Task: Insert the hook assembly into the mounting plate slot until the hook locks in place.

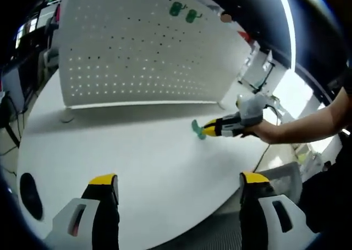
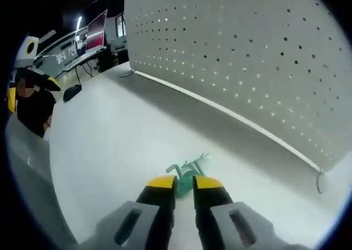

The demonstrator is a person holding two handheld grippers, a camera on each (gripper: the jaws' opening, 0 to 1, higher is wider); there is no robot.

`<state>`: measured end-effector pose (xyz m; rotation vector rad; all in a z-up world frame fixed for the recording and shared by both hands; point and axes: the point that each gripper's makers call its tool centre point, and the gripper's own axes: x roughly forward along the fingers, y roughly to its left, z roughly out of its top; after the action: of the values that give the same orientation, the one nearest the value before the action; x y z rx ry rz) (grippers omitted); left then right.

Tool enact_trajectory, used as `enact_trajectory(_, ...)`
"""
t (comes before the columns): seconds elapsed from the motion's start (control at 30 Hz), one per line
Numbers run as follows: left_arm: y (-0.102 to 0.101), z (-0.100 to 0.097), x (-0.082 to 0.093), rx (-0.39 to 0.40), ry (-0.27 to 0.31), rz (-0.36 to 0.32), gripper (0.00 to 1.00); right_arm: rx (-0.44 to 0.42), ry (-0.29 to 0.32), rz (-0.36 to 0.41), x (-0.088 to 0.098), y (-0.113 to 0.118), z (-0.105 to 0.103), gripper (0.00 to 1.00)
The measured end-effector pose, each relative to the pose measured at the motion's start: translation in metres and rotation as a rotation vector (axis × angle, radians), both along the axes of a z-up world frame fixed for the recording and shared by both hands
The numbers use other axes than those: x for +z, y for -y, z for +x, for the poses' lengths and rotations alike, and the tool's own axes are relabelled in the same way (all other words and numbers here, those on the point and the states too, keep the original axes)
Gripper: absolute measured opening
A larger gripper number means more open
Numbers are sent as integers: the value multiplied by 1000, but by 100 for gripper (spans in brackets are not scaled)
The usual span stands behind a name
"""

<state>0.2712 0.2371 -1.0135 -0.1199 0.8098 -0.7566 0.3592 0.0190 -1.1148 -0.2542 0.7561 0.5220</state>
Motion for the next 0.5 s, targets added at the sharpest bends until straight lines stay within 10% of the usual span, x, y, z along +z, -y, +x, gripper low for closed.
enact_trajectory(0.5,-3,0,-2,11,-7,5,90,66,-32,43,-2,-21,11,2)
